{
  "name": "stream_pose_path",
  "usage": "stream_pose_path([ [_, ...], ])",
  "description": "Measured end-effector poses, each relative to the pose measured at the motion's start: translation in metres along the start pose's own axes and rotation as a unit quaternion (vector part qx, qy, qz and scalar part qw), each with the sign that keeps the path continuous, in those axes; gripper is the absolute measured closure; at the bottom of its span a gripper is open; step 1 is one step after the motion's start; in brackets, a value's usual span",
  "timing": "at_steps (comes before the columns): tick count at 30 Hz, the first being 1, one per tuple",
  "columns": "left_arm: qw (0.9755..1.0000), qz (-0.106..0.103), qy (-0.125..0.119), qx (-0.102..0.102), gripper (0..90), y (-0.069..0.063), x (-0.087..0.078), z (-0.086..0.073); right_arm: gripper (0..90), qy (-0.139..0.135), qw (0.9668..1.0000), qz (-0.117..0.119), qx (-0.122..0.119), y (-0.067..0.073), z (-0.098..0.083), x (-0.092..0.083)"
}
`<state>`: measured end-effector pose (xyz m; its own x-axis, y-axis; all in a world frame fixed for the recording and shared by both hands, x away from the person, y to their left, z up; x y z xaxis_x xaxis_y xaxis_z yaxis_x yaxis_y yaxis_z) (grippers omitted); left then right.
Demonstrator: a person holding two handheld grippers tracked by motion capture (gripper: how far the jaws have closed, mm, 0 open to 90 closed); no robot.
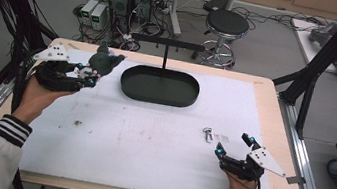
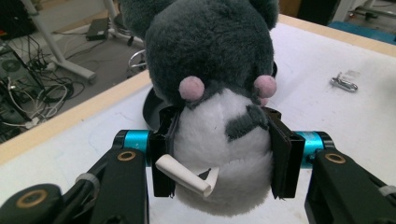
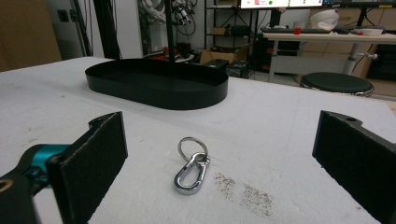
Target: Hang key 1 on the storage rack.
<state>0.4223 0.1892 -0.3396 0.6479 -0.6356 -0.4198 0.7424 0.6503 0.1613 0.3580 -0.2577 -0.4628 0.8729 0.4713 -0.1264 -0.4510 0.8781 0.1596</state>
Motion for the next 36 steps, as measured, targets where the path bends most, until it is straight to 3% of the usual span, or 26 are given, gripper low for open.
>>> stream_pose_path([
  [9,0.9999,0.009,-0.008,0.003,52.7,0.011,0.006,0.019,2.4,-0.001,1.0,0.001,0.003,0.0,0.0,0.0],
  [24,0.9997,0.014,0.001,0.021,52.7,0.03,0.029,0.053,2.4,0.0,1.0,0.002,0.006,0.0,0.0,0.0],
  [30,0.9997,0.017,0.001,0.018,52.7,0.038,0.041,0.059,2.4,0.0,1.0,0.001,0.006,0.0,0.0,0.0],
  [36,0.9997,0.014,0.009,0.017,52.7,0.041,0.052,0.055,2.4,0.001,1.0,0.002,0.007,0.0,0.0,-0.001],
])
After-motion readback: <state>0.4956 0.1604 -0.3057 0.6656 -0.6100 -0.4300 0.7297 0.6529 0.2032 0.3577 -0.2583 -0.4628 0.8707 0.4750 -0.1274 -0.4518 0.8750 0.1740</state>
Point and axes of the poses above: each handheld gripper's, and its own axes: x roughly forward along the jaws, z roughly out of its top, y roughly to its left, the point moved 10 cm from there along x, roughly forward along the jaws, and after that the axes turned 8 degrees about x, right-handed, at the moved point
